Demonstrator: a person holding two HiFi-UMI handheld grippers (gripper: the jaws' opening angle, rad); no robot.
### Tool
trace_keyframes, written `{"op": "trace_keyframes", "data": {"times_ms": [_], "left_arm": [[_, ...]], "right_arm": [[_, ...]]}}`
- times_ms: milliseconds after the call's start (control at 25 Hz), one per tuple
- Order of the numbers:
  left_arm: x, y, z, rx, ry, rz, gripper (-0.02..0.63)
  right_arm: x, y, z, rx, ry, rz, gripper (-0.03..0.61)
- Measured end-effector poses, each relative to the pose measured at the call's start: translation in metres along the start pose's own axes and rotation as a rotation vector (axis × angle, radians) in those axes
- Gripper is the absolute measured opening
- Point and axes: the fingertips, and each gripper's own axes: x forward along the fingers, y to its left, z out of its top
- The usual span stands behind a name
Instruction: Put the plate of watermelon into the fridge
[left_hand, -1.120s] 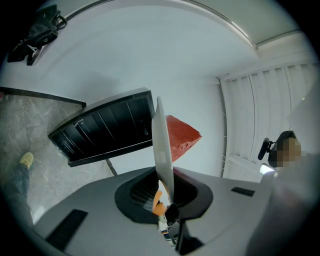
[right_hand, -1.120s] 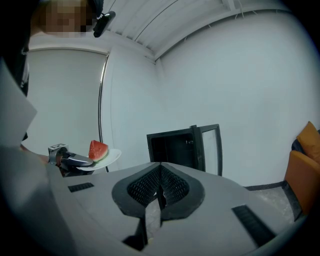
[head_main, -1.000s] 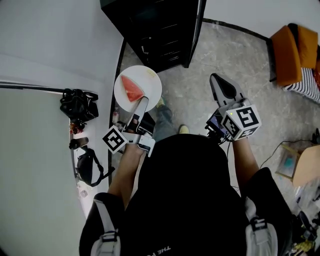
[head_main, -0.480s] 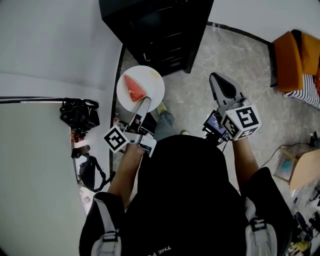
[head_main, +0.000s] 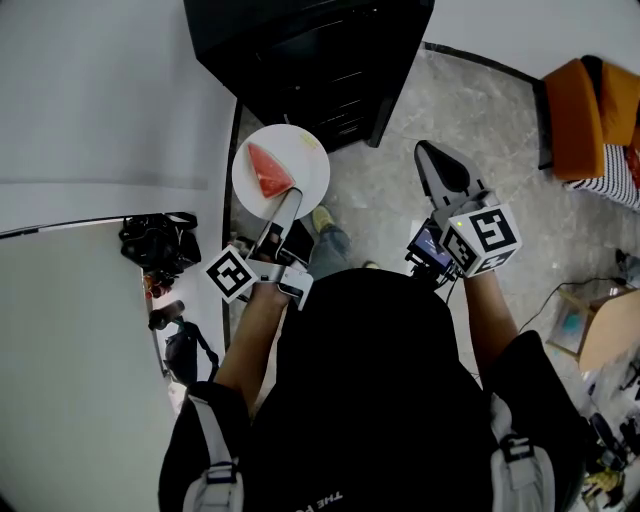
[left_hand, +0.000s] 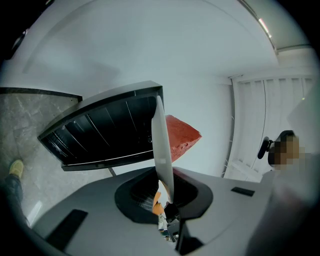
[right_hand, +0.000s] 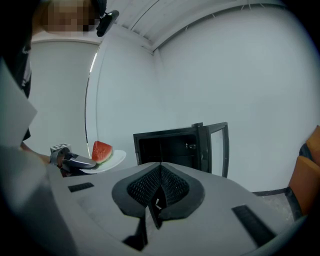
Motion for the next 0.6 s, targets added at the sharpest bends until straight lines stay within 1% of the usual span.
{"op": "trace_keyframes", "data": {"times_ms": [400, 600], "left_arm": [[0.022, 0.006, 0.013, -0.027, 0.052, -0.007, 0.046], [0.029, 0.013, 0.028, -0.033, 0.071, -0.009, 0.046]], "right_arm": [[0.026, -0.006, 0.011, 0.002, 0.008, -0.029, 0.014], [0.045, -0.005, 0.017, -0.001, 0.009, -0.038, 0.014]]}}
